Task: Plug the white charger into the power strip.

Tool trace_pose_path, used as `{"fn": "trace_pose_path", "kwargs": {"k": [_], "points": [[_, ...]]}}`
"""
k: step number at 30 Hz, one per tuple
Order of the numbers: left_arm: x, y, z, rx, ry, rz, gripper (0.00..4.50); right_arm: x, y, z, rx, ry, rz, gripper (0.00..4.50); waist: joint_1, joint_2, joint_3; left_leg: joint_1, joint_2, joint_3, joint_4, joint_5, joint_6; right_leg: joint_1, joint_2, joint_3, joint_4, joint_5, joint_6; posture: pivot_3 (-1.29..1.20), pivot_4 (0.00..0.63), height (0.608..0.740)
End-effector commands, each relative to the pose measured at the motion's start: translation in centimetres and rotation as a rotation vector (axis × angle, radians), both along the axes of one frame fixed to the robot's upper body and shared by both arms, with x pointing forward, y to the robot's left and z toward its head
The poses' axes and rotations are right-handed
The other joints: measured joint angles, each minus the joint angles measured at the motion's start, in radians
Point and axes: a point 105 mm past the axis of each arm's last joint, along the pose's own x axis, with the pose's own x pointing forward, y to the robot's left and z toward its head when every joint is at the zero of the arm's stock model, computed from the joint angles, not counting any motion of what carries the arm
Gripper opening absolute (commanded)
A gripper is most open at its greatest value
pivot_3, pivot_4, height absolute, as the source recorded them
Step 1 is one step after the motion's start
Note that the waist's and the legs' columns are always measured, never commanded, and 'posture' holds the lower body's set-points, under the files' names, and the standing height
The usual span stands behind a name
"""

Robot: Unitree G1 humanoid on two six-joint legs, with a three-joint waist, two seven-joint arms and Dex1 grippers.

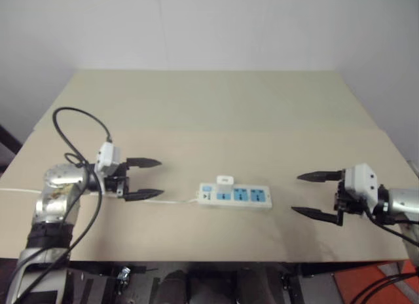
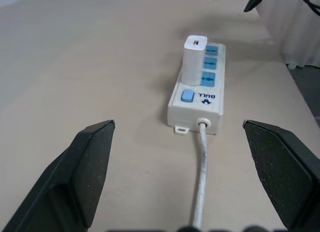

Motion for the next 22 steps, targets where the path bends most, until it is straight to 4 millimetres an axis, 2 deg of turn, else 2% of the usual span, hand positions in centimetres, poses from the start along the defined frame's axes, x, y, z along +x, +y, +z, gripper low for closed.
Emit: {"fn": "trace_pose_path", "kwargs": {"k": [1,11,16,22], "points": [[-0.2,0.3,0.8,0.018,-0.056,-0.001,4.49,-0.3,-0.2,1.3,-0.008,-0.019,-0.008,4.50,0.001,0.000,0.000,0.000,0.000,0.000,0.000,0.000,0.000,0.000,0.000,0.000,0.000,0.000,0.000,0.00,0.150,0.740],[-1.0,0.0,-1.2,0.034,-0.007,-0.009,4.49,-0.9,-0.4,0.8,-0.025,-0.017,-0.027,4.50,0.000,0.000,0.000,-0.001,0.000,0.000,0.000,0.000,0.000,-0.001,-0.001,0.000,-0.001,0.000,0.000,0.00,0.150,0.740],[-0.9,-0.5,-1.1,0.014,-0.019,0.018,4.49,-1.2,-0.7,0.7,-0.032,-0.019,-0.031,4.50,0.002,0.000,0.000,-0.001,0.000,0.000,0.000,0.000,0.000,-0.001,-0.001,0.000,-0.001,0.000,0.000,0.00,0.150,0.740],[-1.4,-0.8,-1.4,0.007,-0.010,0.018,4.49,-1.6,-0.2,1.4,0.035,0.077,-0.028,4.50,0.002,0.000,0.000,-0.002,0.001,0.000,0.000,0.000,0.000,-0.001,-0.002,0.000,-0.001,0.000,0.000,0.00,0.150,0.740]]}}
